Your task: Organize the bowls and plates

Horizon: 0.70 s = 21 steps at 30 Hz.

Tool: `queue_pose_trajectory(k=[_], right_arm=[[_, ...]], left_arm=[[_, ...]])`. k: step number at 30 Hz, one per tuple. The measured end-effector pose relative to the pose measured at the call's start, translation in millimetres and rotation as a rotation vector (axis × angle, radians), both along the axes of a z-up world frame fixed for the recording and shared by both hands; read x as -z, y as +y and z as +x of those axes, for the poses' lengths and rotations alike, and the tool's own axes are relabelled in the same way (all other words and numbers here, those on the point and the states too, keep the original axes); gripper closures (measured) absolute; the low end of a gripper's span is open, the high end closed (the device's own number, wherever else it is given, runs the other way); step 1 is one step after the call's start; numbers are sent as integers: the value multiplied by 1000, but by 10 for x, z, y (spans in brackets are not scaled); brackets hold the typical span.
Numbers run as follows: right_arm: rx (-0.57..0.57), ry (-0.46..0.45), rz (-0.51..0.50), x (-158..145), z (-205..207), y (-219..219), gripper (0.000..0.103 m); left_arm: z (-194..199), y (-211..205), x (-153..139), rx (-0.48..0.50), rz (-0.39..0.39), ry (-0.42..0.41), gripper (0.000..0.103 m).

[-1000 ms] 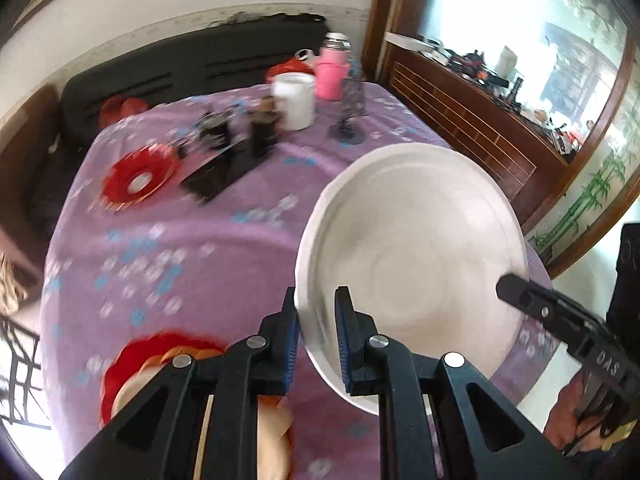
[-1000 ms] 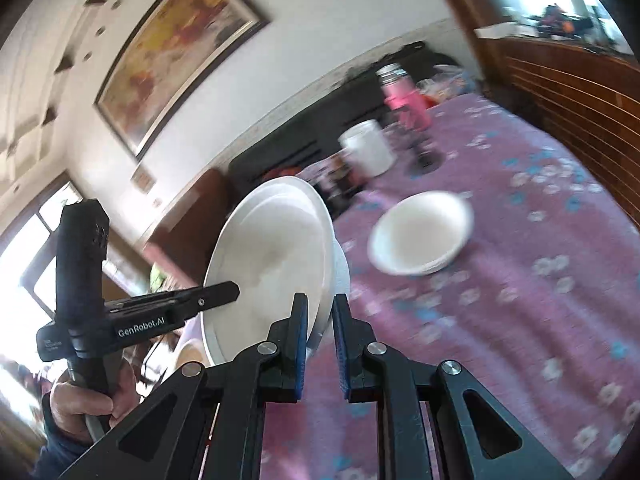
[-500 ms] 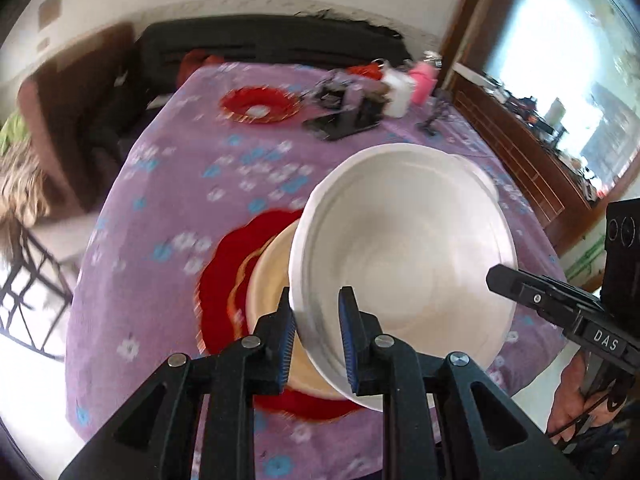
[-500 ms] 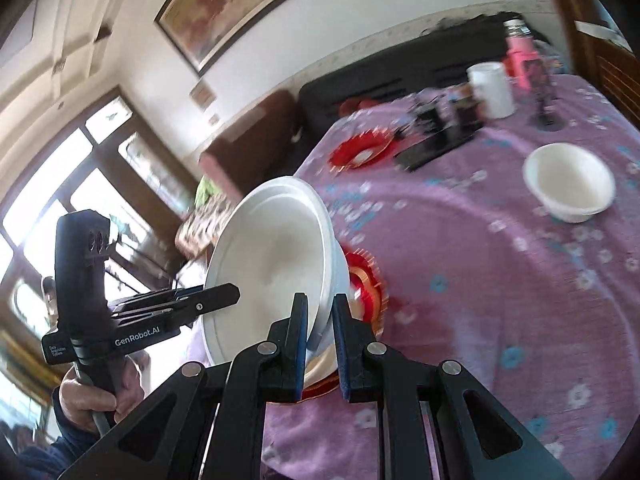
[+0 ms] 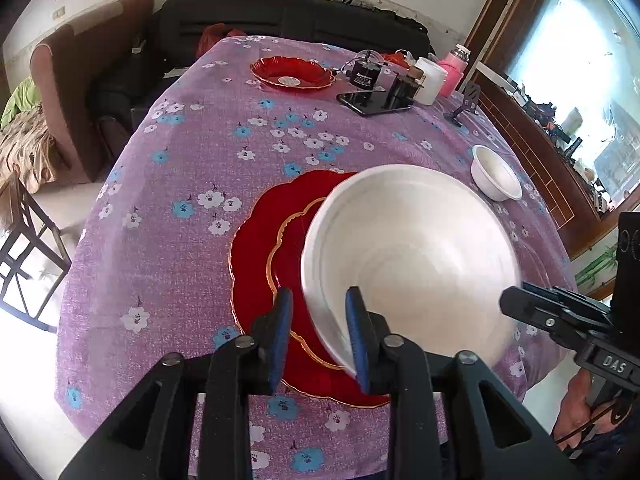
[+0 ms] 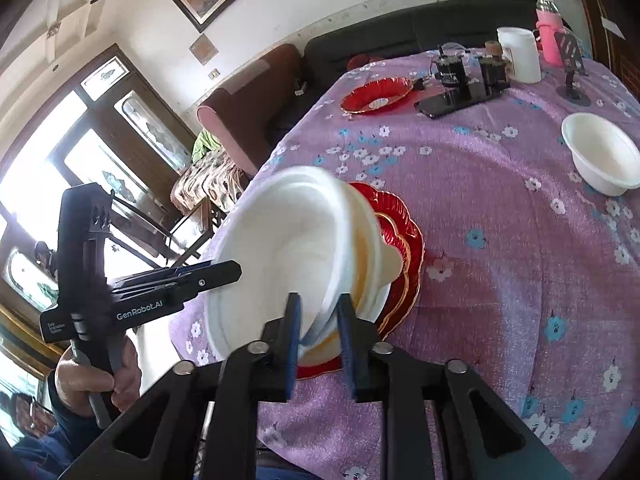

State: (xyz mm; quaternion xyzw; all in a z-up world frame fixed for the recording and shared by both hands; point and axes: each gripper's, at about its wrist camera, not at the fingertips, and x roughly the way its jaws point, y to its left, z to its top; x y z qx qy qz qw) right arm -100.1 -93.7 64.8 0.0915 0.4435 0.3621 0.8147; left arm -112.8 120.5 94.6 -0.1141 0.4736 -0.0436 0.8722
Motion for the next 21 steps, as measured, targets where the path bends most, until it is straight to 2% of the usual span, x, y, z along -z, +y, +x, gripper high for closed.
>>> queue_pose_trajectory(k=[3, 10, 15, 18, 21], right_arm=[[-1, -21, 4, -81, -45, -29, 68], [35, -57, 71, -283, -57, -411, 68], [166, -84, 129, -406, 68, -1030, 69], [274, -92, 141, -425, 153, -1478, 69], [363, -97, 139, -435, 233, -1854, 69]], left_arm=[[-12, 20, -55, -13, 6, -9, 72], [-35, -95, -388, 12, 17, -69, 66], [108, -557, -633, 117, 23, -96, 65], [288, -945, -695, 207, -19, -76, 65], [536, -1382, -715, 283, -18, -54, 65]])
